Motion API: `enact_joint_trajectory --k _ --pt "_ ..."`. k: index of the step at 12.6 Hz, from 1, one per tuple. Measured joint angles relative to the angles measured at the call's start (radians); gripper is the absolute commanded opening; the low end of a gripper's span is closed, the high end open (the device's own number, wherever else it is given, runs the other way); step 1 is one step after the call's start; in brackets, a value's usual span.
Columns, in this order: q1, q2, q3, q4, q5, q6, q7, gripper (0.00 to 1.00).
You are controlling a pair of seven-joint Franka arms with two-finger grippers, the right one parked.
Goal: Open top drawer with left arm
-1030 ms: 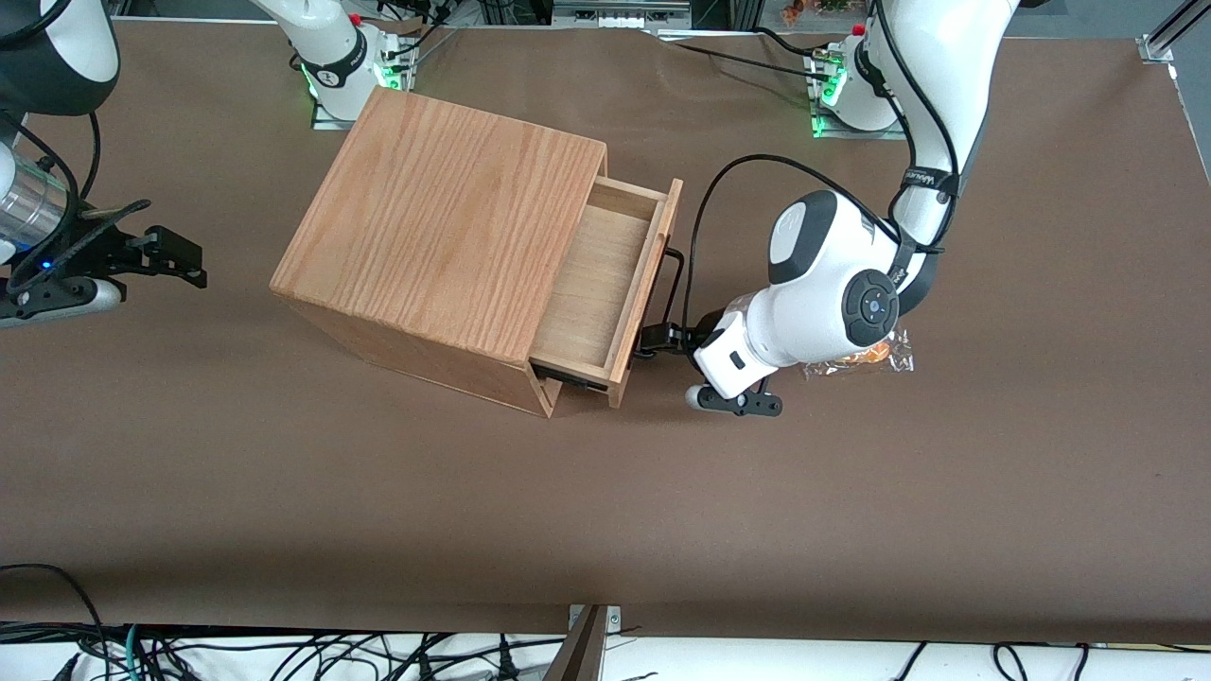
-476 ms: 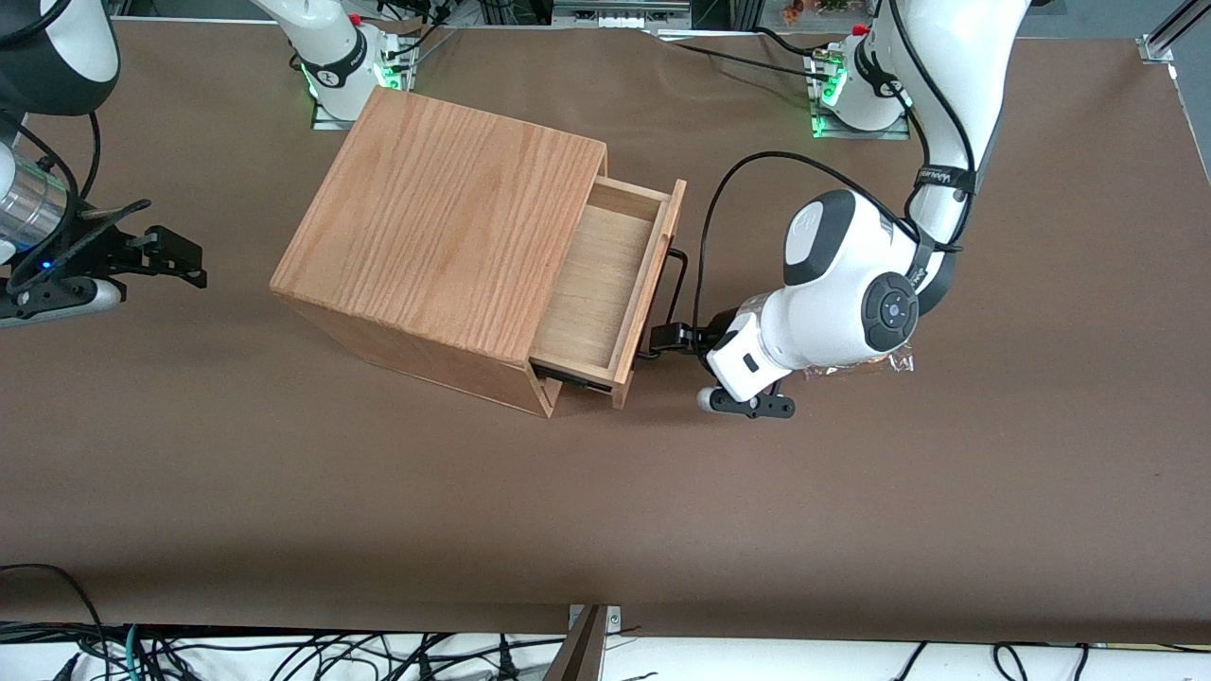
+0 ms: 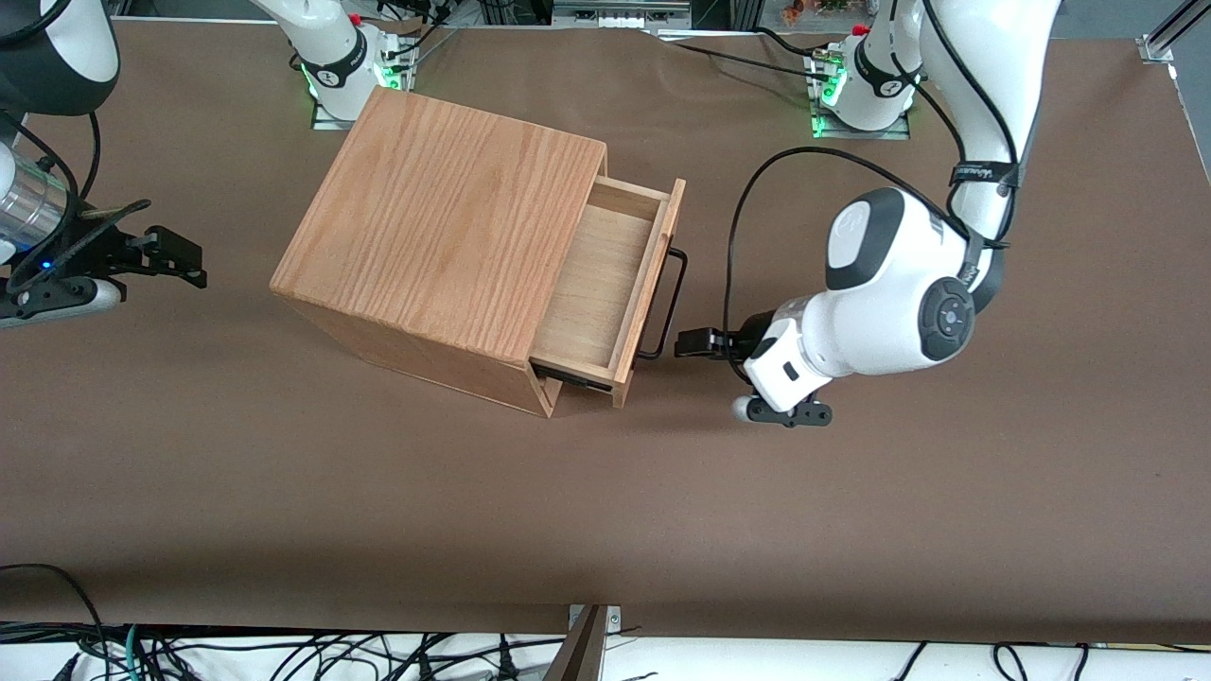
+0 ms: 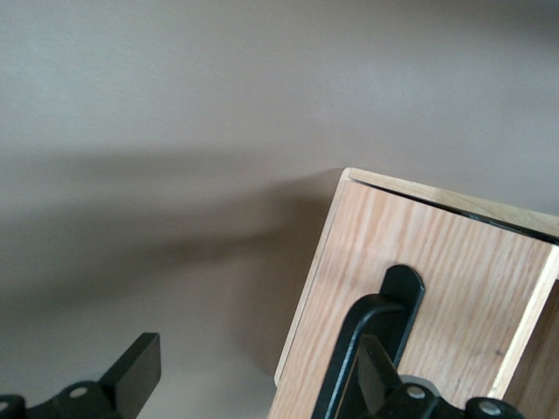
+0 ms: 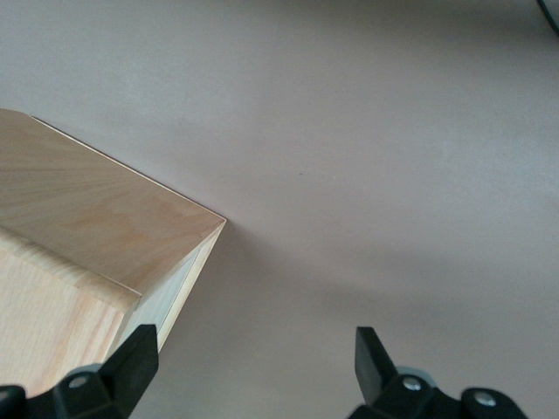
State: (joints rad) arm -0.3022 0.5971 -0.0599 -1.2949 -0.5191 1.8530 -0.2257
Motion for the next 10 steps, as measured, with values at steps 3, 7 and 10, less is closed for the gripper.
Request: enact_joint_trajectory --k 3,7,10 --pt "0.087 -0.006 0.006 0.020 0.000 -0.071 0.003 1.00" --pt "0.182 -0.036 0.007 0.022 0.104 -0.162 0.016 1.00" --pt "0.194 -0.072 0.007 0.023 0.244 -0.216 0.052 1.00"
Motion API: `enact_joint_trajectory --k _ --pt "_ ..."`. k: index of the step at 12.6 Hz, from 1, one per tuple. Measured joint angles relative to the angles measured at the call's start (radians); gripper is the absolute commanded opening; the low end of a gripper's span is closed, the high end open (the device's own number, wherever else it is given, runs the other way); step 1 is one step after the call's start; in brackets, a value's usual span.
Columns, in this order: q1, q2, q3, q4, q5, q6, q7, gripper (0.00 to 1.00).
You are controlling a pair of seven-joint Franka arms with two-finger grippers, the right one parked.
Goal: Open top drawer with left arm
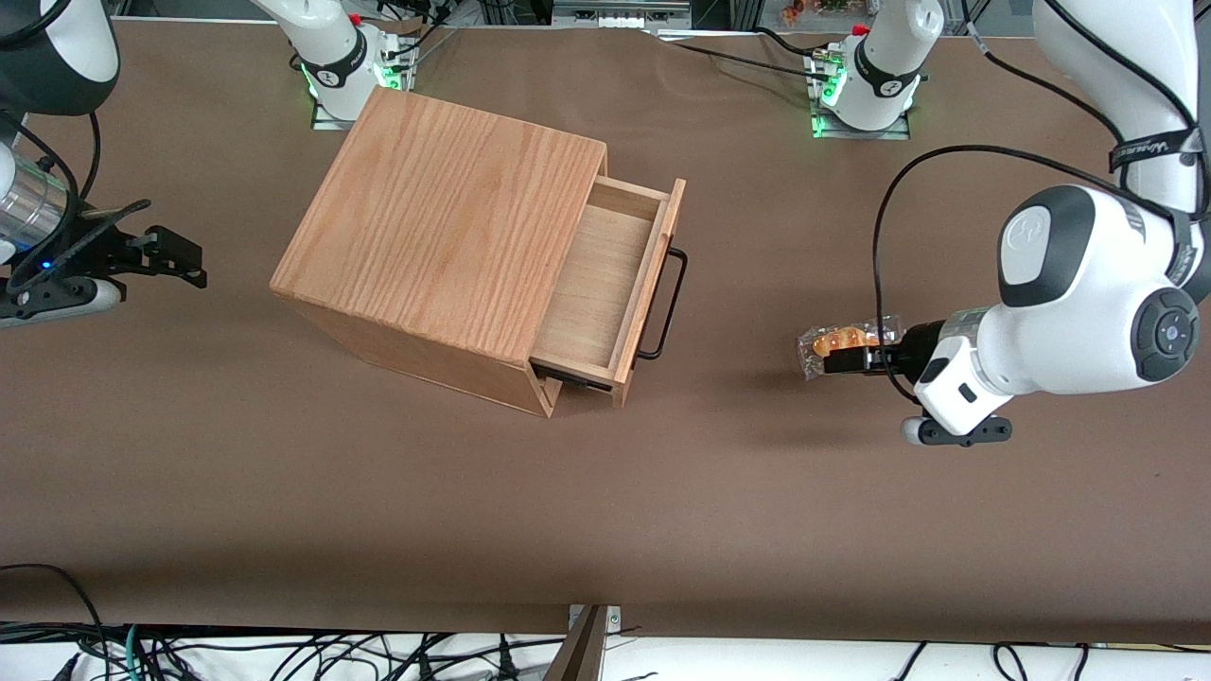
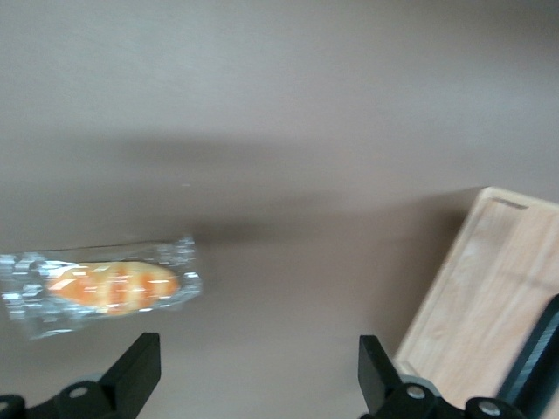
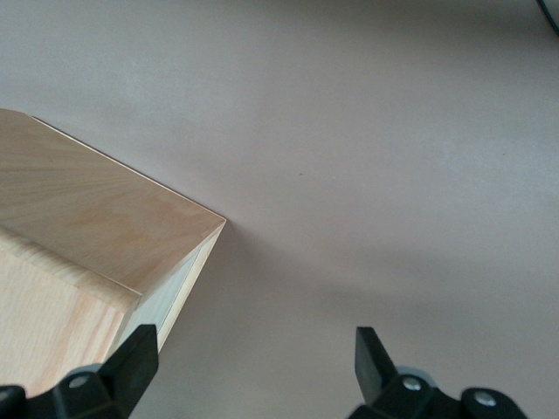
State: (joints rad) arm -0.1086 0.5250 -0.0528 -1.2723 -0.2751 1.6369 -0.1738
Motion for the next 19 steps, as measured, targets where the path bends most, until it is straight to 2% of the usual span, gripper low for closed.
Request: enact_joint_trajectory --k 3,5,7,10,14,16,19 --pt "0.069 -0.005 0.003 0.000 0.045 -0.041 0.115 1.00" --pt "0.123 -0.013 0.003 0.000 0.108 -0.052 0.192 1.00" --pt "0.138 -0.040 0.002 0.001 0.174 -0.054 0.219 1.00" --pt "0.138 -0.133 0.016 -0.018 0.227 -0.078 0.319 1.00" --pt "0.132 -0.330 0.047 -0.157 0.237 -0.095 0.357 1.00" --pt "0.119 -0.433 0.048 -0.255 0.252 -0.108 0.294 1.00" --pt "0.098 -0.489 0.049 -0.297 0.258 -0.120 0.236 1.00"
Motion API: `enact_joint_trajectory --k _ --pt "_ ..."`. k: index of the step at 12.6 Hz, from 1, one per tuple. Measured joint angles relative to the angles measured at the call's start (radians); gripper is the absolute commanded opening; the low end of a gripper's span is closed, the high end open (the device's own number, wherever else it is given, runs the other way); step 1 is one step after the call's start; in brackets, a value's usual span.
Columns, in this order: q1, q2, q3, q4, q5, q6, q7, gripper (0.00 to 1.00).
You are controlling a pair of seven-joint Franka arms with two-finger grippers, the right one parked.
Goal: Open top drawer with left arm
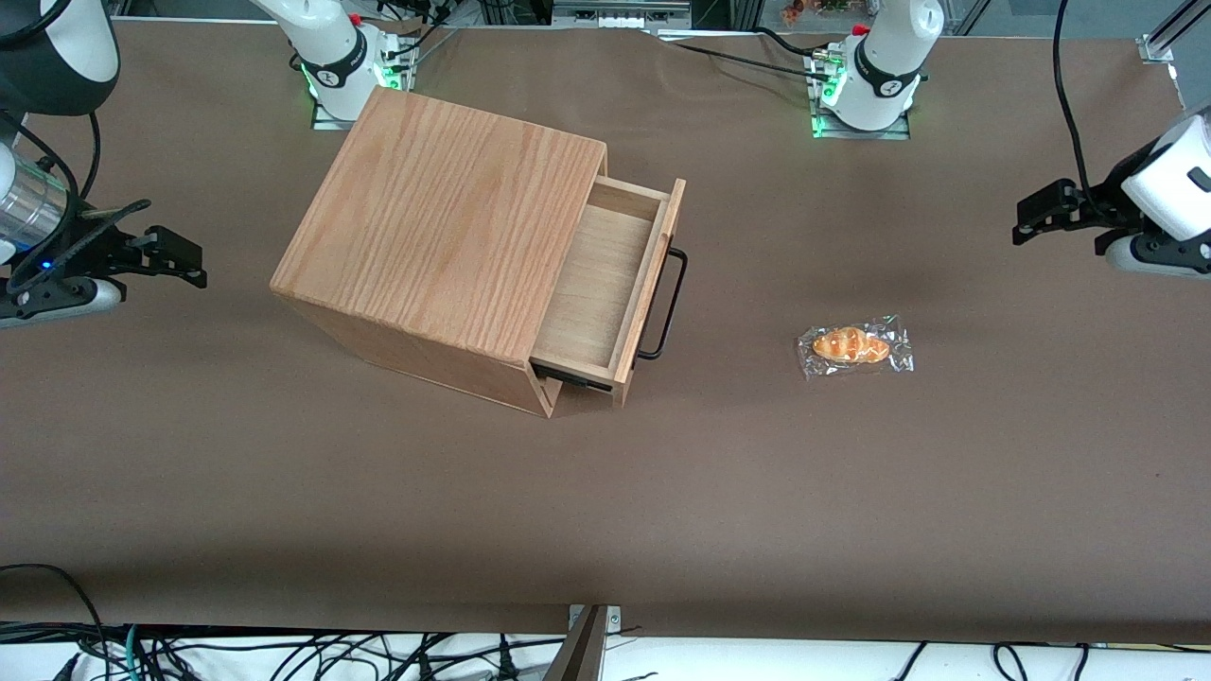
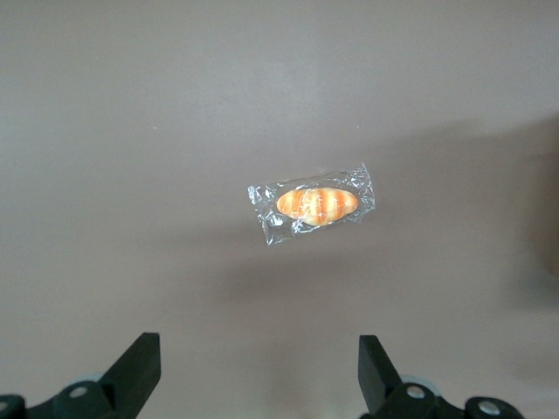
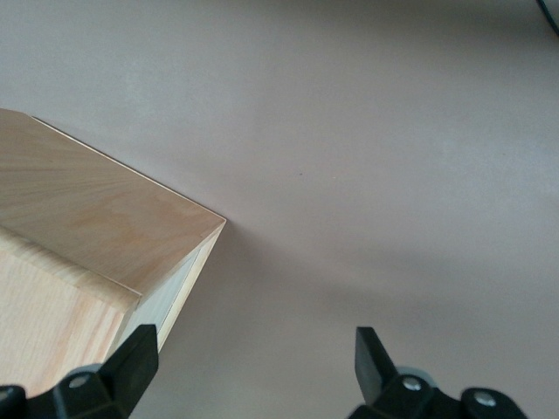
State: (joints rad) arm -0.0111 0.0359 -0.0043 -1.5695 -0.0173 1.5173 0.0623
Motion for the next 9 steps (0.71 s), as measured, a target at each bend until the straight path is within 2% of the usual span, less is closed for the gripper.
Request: enact_joint_trajectory --k 9 --pt "0.013 0.009 0.024 0.021 0.003 0.010 0.092 1.00"
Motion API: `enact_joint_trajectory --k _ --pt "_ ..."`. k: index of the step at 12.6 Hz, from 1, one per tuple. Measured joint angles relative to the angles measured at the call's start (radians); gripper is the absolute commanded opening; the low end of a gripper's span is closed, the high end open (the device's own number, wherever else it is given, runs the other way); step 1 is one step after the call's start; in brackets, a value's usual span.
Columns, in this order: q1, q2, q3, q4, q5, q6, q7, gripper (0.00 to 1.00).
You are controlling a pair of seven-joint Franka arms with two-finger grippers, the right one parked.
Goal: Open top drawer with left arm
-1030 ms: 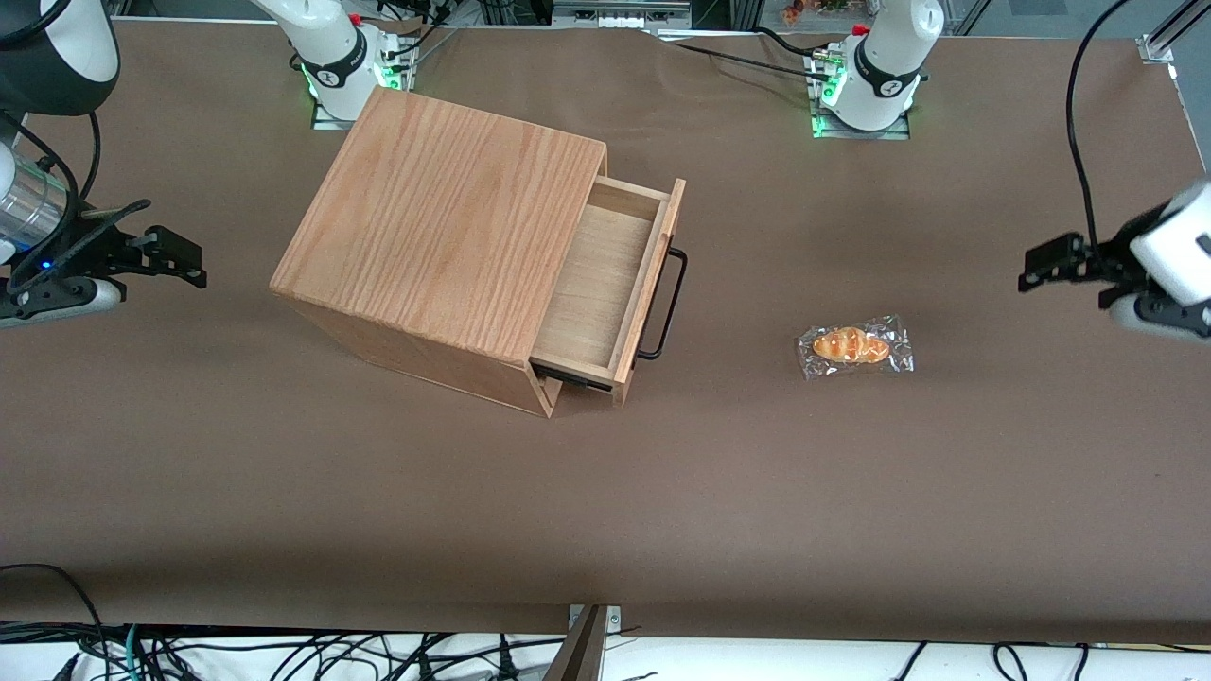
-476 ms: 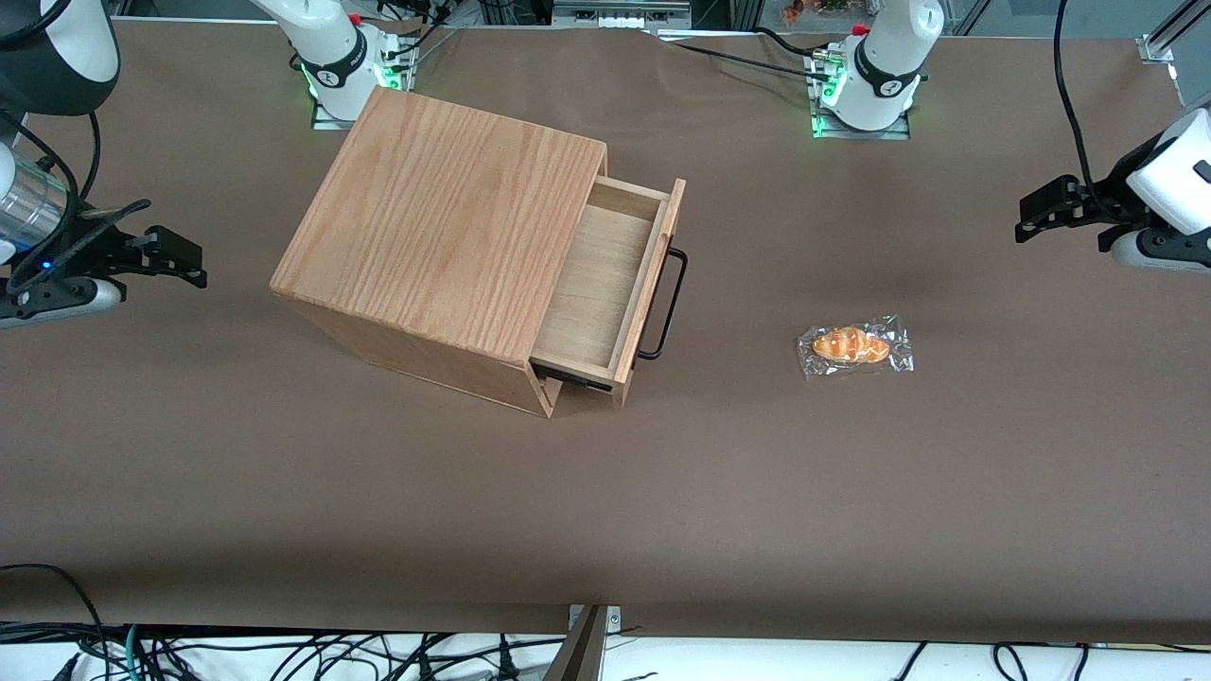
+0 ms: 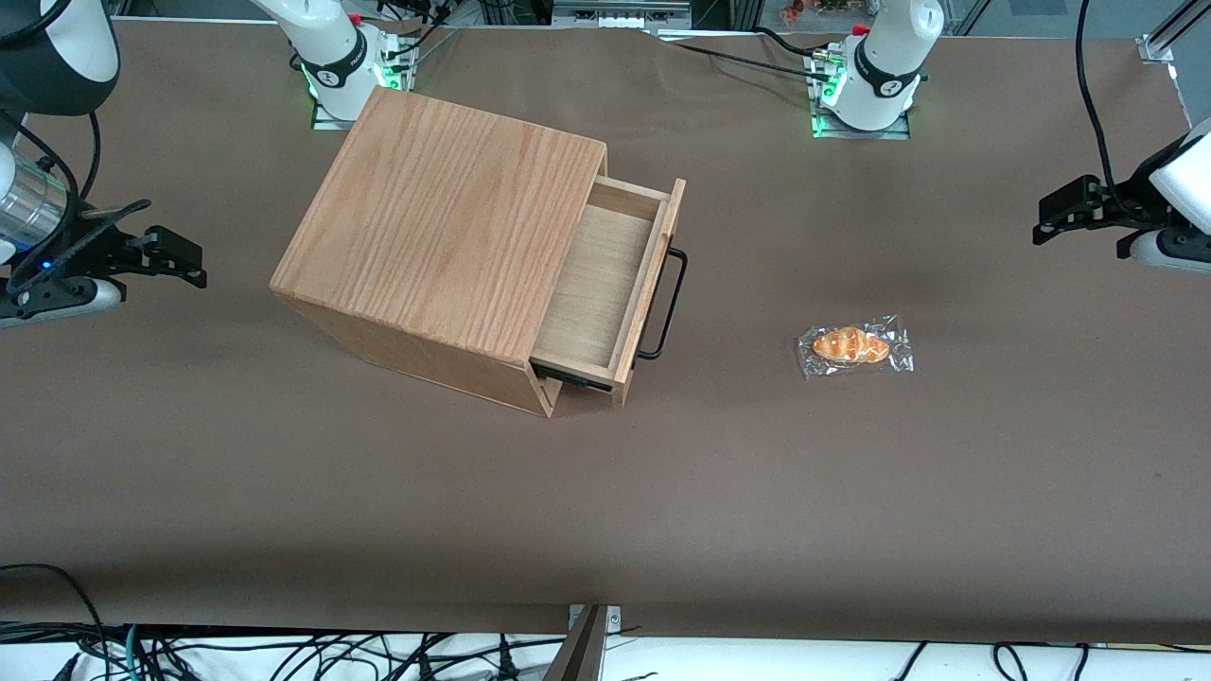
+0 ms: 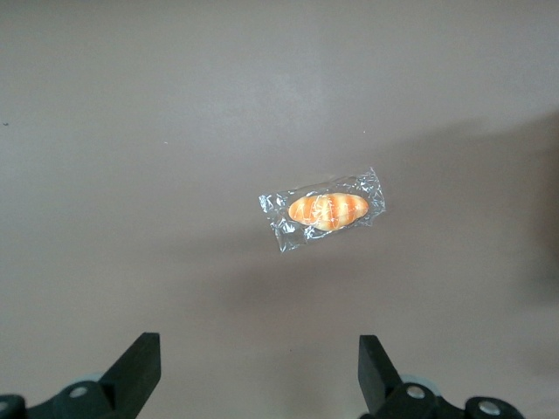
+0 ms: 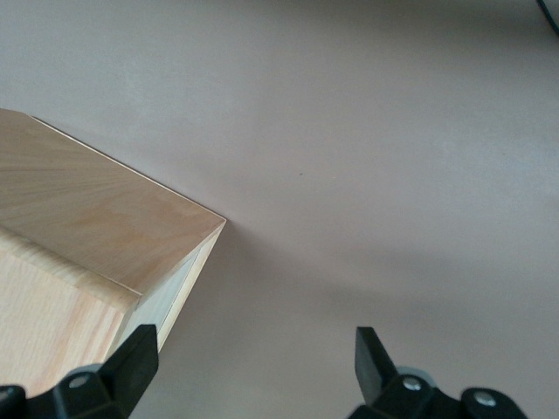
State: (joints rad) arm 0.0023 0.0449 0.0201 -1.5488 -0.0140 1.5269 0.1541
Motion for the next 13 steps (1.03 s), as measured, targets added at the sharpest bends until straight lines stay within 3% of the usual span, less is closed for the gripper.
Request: enact_joint_trajectory --k 3,13 --pt "0.000 -0.003 0.001 0.001 0.037 0.001 0.009 1.00" --pt "-0.019 -0.012 0.000 0.001 0.041 0.036 0.018 1.00"
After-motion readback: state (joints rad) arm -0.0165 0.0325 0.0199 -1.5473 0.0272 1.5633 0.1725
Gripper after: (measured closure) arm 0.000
